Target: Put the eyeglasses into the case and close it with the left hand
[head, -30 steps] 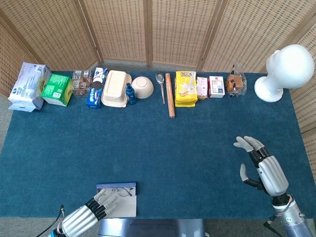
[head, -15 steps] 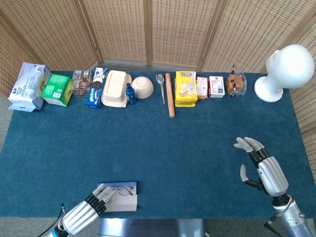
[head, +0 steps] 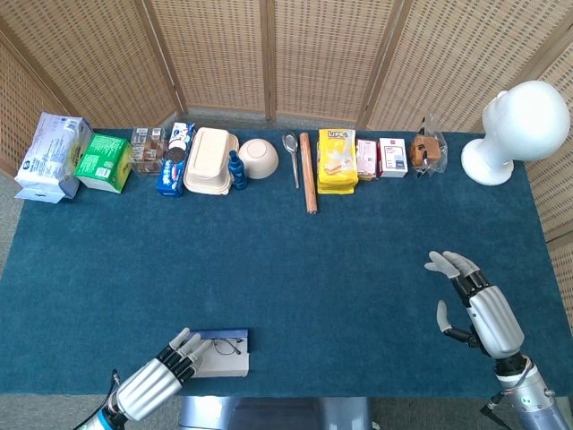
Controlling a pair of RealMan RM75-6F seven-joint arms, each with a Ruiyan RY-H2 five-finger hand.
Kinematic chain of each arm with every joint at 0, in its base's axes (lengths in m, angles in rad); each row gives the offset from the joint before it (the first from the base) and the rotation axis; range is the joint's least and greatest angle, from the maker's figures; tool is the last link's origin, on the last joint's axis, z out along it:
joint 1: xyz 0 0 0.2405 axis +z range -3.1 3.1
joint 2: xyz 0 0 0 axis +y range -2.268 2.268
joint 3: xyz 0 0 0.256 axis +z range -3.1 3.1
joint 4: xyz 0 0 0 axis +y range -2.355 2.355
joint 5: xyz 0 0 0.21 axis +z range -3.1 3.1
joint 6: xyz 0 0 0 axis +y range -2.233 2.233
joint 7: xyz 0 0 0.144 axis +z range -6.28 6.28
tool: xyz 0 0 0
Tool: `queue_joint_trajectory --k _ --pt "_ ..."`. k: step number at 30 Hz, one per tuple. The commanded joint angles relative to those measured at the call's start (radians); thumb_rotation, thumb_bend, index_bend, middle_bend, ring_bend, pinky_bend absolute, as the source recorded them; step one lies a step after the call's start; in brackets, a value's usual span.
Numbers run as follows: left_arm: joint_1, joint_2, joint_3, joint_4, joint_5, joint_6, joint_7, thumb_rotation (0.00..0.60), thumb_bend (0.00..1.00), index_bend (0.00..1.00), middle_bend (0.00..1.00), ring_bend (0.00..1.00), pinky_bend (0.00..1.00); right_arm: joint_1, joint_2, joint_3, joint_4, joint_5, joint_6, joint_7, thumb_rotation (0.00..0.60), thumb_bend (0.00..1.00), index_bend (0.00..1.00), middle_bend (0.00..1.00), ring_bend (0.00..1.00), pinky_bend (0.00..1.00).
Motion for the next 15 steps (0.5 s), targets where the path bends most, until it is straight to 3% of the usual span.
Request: queue_joint_trajectory --k 1,15 --pt "-0.009 0.01 -0.006 -0.02 -0.006 -0.017 0.016 0.486 0.37 0.28 0.05 0.0 0.0 -0.001 -0.001 -0.001 0.002 0.001 0.001 0.002 0.465 0.67 0.03 0.25 0.11 0.15" --pt "-0.031 0.006 -0.032 -0.105 -0.06 -0.086 0.013 0.483 0.37 0.31 0.06 0.0 0.0 -0.009 0.001 -0.002 0.009 0.009 0.002 0.012 0.465 0.67 0.03 0.26 0.11 0.15"
